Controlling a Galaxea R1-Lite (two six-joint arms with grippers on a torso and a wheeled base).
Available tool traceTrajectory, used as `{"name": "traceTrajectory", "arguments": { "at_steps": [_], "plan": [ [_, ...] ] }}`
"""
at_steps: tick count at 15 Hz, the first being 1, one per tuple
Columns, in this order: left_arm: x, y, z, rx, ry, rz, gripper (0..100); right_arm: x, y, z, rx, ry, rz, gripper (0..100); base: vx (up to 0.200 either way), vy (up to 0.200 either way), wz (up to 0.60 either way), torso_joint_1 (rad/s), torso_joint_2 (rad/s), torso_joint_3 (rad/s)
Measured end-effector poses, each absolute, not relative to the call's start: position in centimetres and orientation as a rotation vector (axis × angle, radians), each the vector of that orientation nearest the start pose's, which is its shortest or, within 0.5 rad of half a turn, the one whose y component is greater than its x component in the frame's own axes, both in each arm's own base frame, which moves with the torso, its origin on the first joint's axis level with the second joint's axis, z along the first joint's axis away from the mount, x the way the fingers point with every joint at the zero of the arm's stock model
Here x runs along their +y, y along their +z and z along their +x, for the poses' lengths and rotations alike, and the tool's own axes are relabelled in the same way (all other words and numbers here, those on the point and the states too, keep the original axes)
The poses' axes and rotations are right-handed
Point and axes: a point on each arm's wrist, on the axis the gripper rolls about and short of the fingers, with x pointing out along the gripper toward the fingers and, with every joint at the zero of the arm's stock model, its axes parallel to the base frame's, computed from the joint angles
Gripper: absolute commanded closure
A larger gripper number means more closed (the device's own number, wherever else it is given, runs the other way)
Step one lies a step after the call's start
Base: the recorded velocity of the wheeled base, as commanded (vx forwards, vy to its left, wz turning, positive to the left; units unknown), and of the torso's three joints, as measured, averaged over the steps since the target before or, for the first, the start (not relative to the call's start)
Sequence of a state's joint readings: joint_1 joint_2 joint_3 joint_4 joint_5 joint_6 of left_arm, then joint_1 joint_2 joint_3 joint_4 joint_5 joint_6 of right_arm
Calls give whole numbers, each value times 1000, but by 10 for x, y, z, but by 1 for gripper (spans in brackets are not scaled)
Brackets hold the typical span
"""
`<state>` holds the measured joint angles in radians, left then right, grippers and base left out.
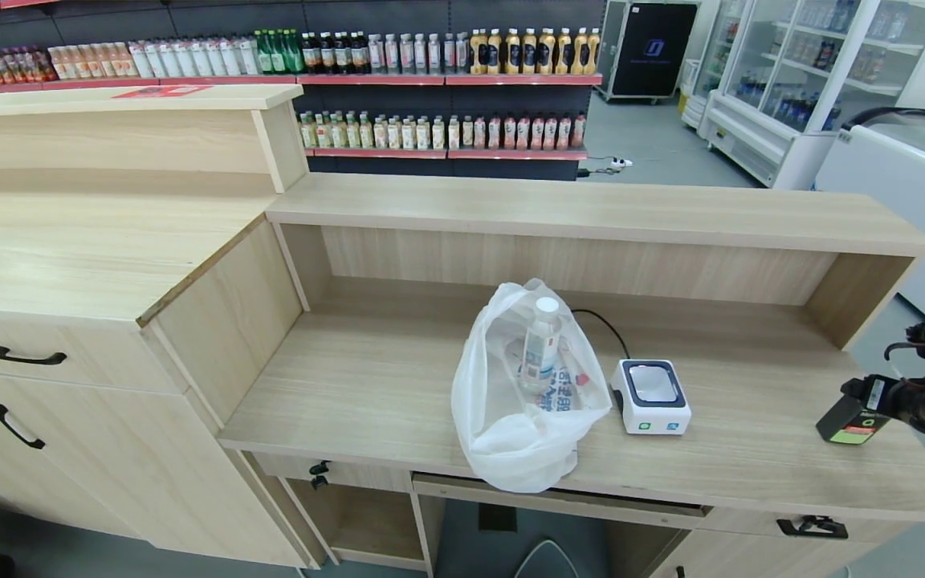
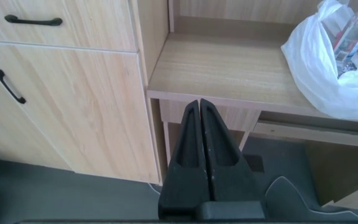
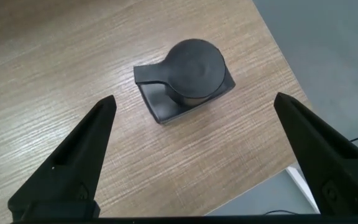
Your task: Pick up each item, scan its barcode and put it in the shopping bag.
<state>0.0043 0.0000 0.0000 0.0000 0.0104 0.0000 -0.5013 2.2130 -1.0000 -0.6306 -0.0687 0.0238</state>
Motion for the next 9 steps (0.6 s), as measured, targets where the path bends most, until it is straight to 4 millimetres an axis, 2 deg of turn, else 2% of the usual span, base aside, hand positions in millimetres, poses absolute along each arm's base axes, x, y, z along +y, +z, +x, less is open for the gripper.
{"name": "traceTrajectory", "arguments": {
  "at_steps": [3, 9],
  "plan": [
    [0, 75, -23, 0, 14, 0, 100, -194, 35, 352, 589, -558, 153, 0, 0, 0, 0, 0, 0, 0],
    [0, 75, -23, 0, 14, 0, 100, -181, 21, 379, 562, -503, 125, 0, 0, 0, 0, 0, 0, 0]
  ]
}}
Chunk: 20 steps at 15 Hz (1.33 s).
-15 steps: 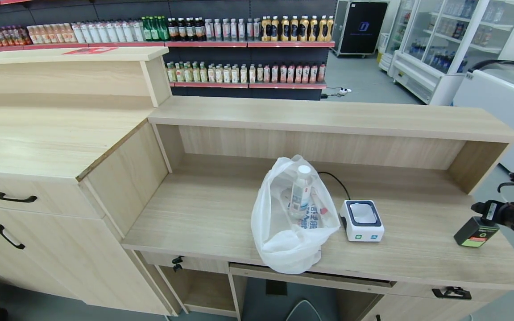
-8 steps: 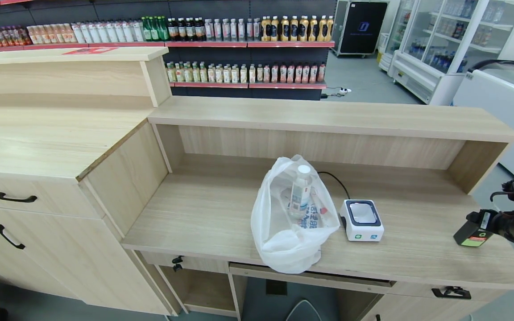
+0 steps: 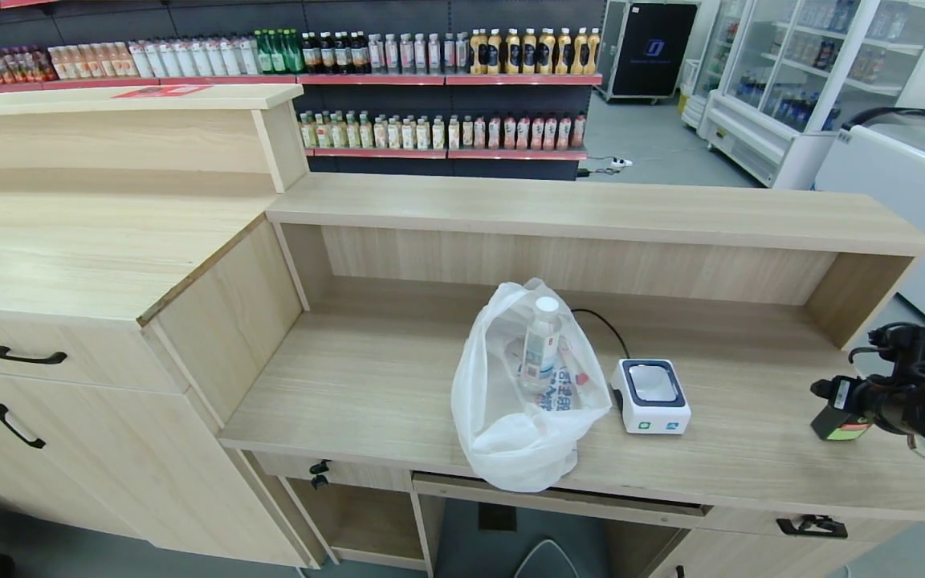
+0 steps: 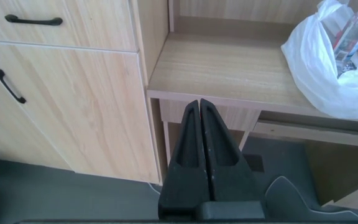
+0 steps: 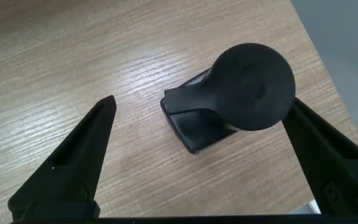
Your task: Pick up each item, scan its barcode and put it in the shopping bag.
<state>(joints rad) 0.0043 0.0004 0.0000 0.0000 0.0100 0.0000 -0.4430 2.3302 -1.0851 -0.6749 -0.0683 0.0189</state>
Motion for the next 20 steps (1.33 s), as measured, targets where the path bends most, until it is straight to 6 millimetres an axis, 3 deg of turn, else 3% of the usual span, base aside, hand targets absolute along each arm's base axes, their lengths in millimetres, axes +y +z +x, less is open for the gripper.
{"name": "traceTrajectory", "arguments": {
  "at_steps": [9, 10, 20],
  "plan": [
    [0, 75, -23, 0, 14, 0, 100, -170, 8, 395, 544, -445, 29, 0, 0, 0, 0, 0, 0, 0],
    [0, 75, -23, 0, 14, 0, 100, -170, 8, 396, 544, -439, 10, 100, 0, 0, 0, 0, 0, 0],
    [0, 75, -23, 0, 14, 0, 100, -172, 6, 403, 505, -408, -124, 100, 0, 0, 0, 0, 0, 0]
  ]
}}
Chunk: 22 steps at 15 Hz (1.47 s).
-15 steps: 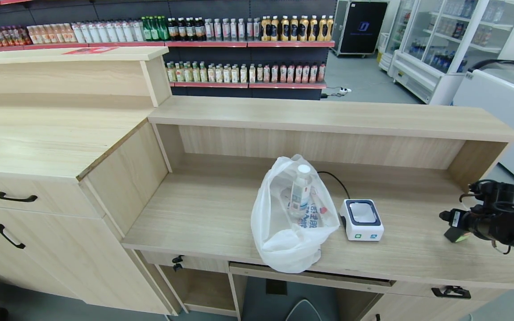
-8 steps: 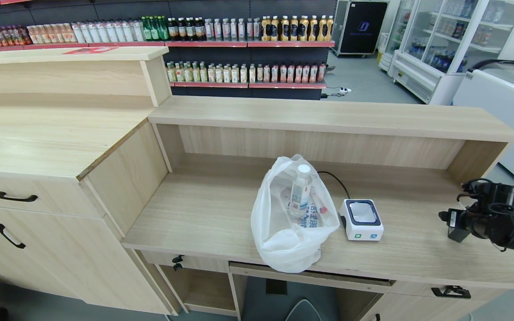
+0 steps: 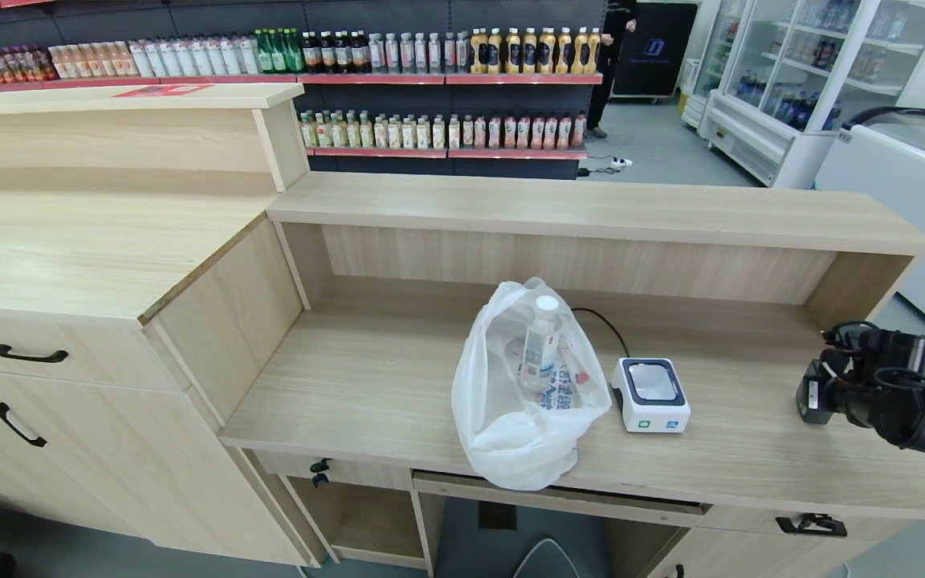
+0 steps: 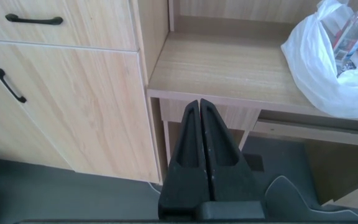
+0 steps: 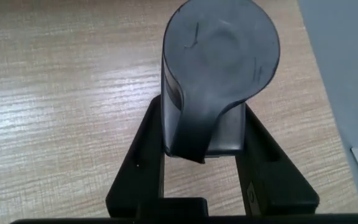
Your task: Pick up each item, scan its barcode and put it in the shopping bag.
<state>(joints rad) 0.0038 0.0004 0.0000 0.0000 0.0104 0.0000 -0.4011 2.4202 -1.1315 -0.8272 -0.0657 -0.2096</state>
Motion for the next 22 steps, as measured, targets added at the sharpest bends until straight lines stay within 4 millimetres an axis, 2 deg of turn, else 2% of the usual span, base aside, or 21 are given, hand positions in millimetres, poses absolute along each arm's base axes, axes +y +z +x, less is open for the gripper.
{"name": "traceTrajectory", "arguments": {
  "at_steps": [5, 7, 9, 11, 14, 16, 18, 22],
  "plan": [
    [0, 75, -23, 0, 15, 0, 100, -172, 8, 405, 477, -405, -131, 100, 0, 0, 0, 0, 0, 0],
    [0, 75, -23, 0, 15, 0, 100, -170, 24, 405, 423, -357, -113, 100, 0, 0, 0, 0, 0, 0],
    [0, 75, -23, 0, 14, 0, 100, -163, 56, 397, 373, -236, -77, 100, 0, 0, 0, 0, 0, 0],
    [0, 75, -23, 0, 14, 0, 100, -152, 100, 381, 312, -60, -30, 100, 0, 0, 0, 0, 0, 0],
    [0, 75, -23, 0, 15, 0, 100, -130, 166, 345, 243, 274, 38, 100, 0, 0, 0, 0, 0, 0],
    [0, 75, -23, 0, 15, 0, 100, -113, 201, 318, 204, 524, 75, 100, 0, 0, 0, 0, 0, 0],
    [0, 75, -23, 0, 14, 0, 100, -94, 231, 296, 148, 726, 76, 100, 0, 0, 0, 0, 0, 0],
    [0, 75, -23, 0, 14, 0, 100, -46, 270, 271, 89, 920, 70, 100, 0, 0, 0, 0, 0, 0]
  ]
}}
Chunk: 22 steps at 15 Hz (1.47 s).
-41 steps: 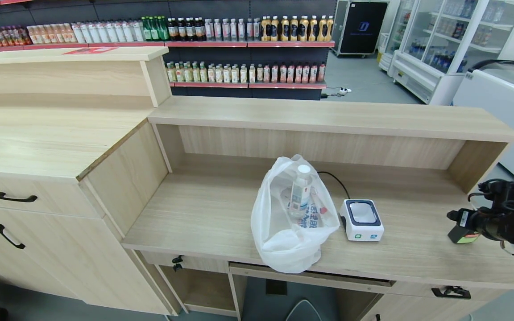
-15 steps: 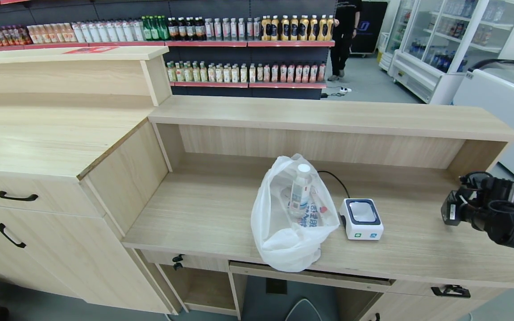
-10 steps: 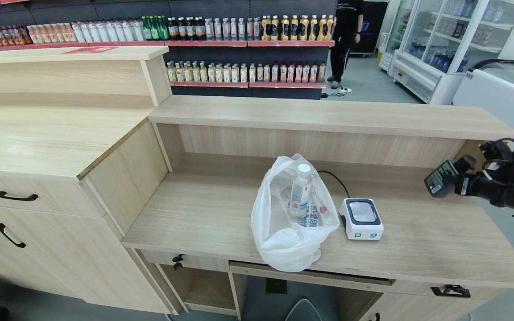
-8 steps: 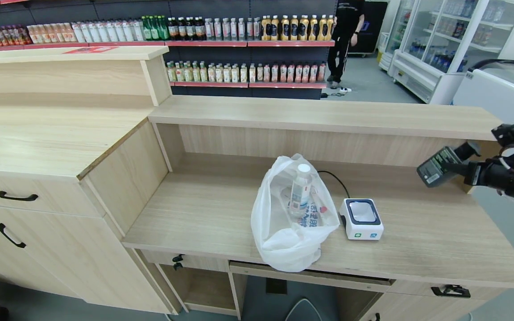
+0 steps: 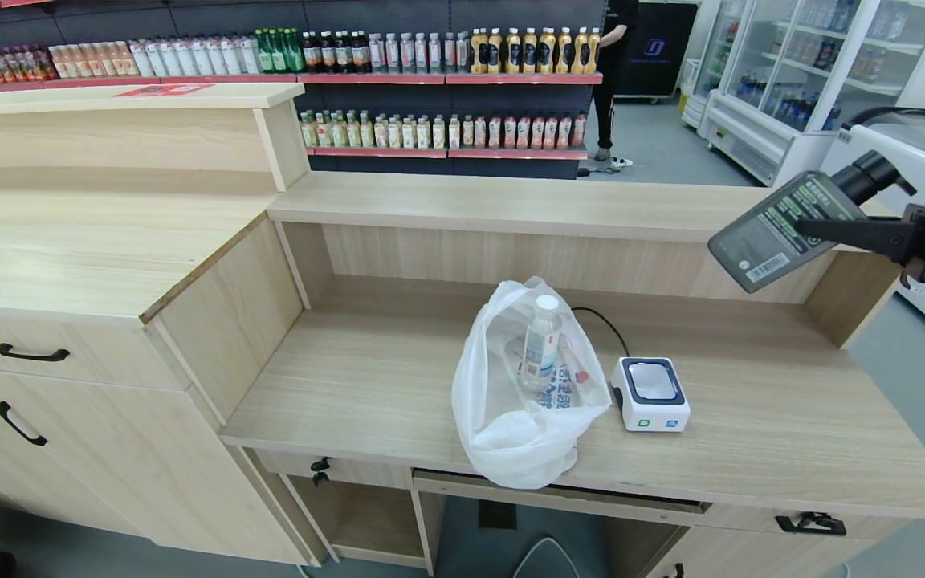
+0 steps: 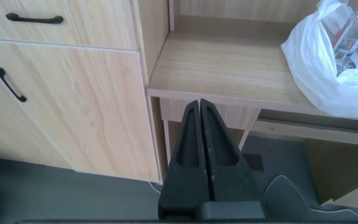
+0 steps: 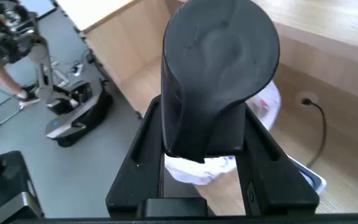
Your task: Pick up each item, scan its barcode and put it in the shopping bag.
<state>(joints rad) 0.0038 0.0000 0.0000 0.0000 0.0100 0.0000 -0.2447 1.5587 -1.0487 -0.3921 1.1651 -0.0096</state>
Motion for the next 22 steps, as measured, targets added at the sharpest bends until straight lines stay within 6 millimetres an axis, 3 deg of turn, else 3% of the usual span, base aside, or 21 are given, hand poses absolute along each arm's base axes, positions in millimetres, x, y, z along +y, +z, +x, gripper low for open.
{"name": "traceTrajectory", "arguments": {
  "at_steps": [5, 8, 11, 22],
  "plan": [
    [0, 75, -23, 0, 15, 0, 100, -2, 281, 239, 133, 1068, 98, 100, 0, 0, 0, 0, 0, 0],
    [0, 75, -23, 0, 14, 0, 100, 18, 280, 208, 230, 1145, 155, 100, 0, 0, 0, 0, 0, 0],
    [0, 75, -23, 0, 14, 0, 100, 32, 289, 189, 222, 1218, 137, 100, 0, 0, 0, 0, 0, 0],
    [0, 75, -23, 0, 14, 0, 100, 46, 310, 157, 247, 1315, 136, 100, 0, 0, 0, 0, 0, 0]
  ]
}}
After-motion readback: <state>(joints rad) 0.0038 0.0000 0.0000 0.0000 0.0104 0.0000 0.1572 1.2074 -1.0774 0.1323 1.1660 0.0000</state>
